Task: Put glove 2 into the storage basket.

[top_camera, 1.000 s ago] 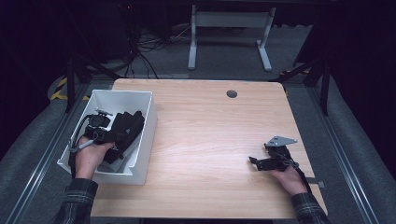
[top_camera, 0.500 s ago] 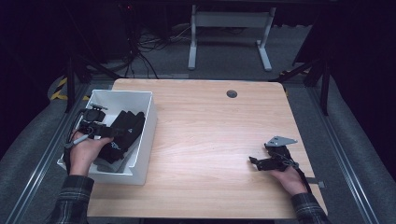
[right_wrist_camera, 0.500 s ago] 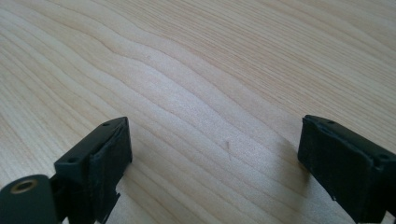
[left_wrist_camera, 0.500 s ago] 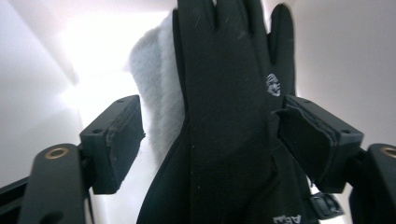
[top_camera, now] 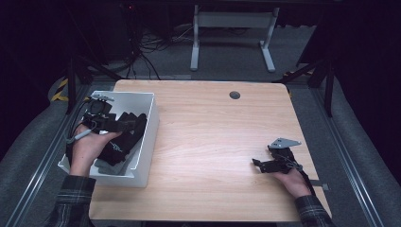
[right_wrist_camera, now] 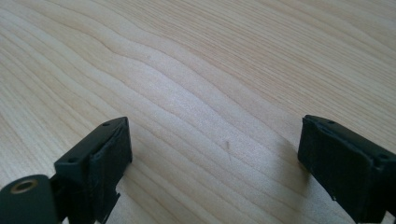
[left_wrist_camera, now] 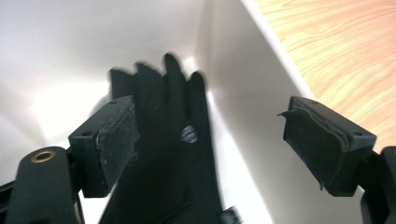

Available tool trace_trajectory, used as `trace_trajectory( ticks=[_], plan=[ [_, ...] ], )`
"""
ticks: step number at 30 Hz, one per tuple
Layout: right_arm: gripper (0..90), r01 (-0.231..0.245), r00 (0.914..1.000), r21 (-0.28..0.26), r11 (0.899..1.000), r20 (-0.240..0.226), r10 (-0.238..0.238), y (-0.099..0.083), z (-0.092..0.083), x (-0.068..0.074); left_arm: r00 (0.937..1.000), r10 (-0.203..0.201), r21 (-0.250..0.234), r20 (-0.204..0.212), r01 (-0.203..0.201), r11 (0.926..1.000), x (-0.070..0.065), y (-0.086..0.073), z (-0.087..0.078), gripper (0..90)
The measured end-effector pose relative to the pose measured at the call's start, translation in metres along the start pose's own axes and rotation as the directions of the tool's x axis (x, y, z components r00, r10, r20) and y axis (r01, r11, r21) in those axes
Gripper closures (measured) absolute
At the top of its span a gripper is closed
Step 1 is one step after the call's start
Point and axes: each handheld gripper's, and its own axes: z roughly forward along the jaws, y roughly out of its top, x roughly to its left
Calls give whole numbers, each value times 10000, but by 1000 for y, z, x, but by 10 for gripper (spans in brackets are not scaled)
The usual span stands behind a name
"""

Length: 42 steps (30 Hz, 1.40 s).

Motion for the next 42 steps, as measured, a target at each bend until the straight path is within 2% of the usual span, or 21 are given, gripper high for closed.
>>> trace_trajectory(
  ticks=[1,10,14,18,20,21,26,36,42],
  plan=[
    [103,0,10000,0,10000,0,0,0,0,0,10000,0,0,0,0,10000,0,0,0,185],
    [103,2,10000,0,10000,4,-2,0,0,0,9951,751,-330,637,-732,9968,-30,16,0,175],
    [103,0,10000,0,10000,2,0,0,0,0,9891,1157,-494,909,-1115,9925,-45,21,2,169],
    [103,-1,10000,1,10000,0,1,0,0,0,9836,1394,-661,1147,-1325,9890,-56,24,4,167],
    [103,-1,10000,2,10000,1,1,0,0,0,9829,1374,-701,1228,-1295,9891,-58,25,5,167],
    [103,-1,10000,1,10000,2,1,0,0,0,9792,1540,-698,1321,-1458,9868,-63,26,6,167],
    [103,-1,10000,1,10000,0,1,0,0,0,9738,1697,-760,1516,-1596,9842,-75,28,11,166],
    [103,2,10000,-1,10000,4,-2,0,0,0,9481,2344,-1039,2146,-2165,9707,-113,30,32,157],
    [103,4,10000,-1,10000,3,-4,0,0,0,9337,2718,-1105,2330,-2522,9613,-133,28,46,155]
  ],
)
